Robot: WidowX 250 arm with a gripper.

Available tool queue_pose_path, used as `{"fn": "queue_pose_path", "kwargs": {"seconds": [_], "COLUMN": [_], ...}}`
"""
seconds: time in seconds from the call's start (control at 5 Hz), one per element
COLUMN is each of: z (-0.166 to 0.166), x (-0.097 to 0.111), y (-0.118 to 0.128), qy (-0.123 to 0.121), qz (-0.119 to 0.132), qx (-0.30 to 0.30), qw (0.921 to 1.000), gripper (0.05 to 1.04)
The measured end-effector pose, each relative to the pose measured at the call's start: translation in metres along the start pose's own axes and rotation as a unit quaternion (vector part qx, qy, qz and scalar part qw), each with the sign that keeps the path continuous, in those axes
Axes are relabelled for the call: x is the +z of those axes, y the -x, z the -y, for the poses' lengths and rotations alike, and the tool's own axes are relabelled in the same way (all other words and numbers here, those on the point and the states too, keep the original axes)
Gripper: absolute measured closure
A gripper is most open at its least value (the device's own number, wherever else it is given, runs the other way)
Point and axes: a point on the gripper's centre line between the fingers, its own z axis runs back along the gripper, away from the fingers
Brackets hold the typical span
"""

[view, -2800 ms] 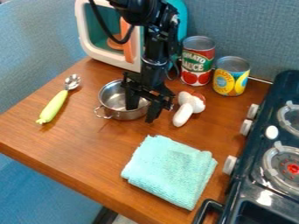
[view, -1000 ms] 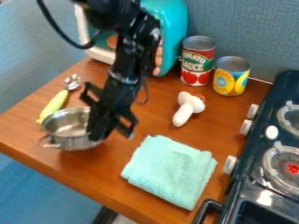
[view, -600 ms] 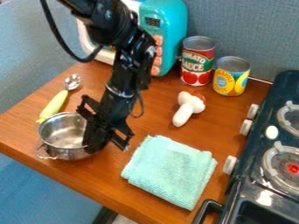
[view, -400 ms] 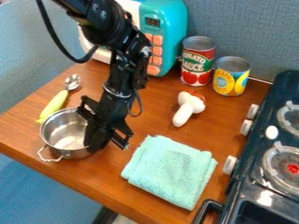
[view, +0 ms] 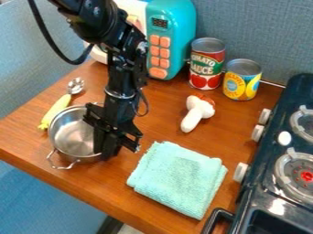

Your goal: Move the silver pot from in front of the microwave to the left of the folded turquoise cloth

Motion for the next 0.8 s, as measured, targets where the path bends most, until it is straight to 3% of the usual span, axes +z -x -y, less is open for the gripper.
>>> {"fn": "queue_pose_path", "kwargs": {"seconds": [0.2, 0.4, 0.6, 0.8], "z": [0.000, -0.016, -0.025, -0.029], "x": [0.017, 0.052, 0.073, 0.094], "y": [-0.001, 0.010, 0.009, -0.007], "qy": [0.004, 0.001, -0.003, -0.003], "qz": [0.036, 0.068, 0.090, 0.122], "qx": [0.014, 0.026, 0.041, 0.042], "qw": [0.9992, 0.9974, 0.9950, 0.9917], "gripper": [0.496, 0.195, 0.069, 0.075]}}
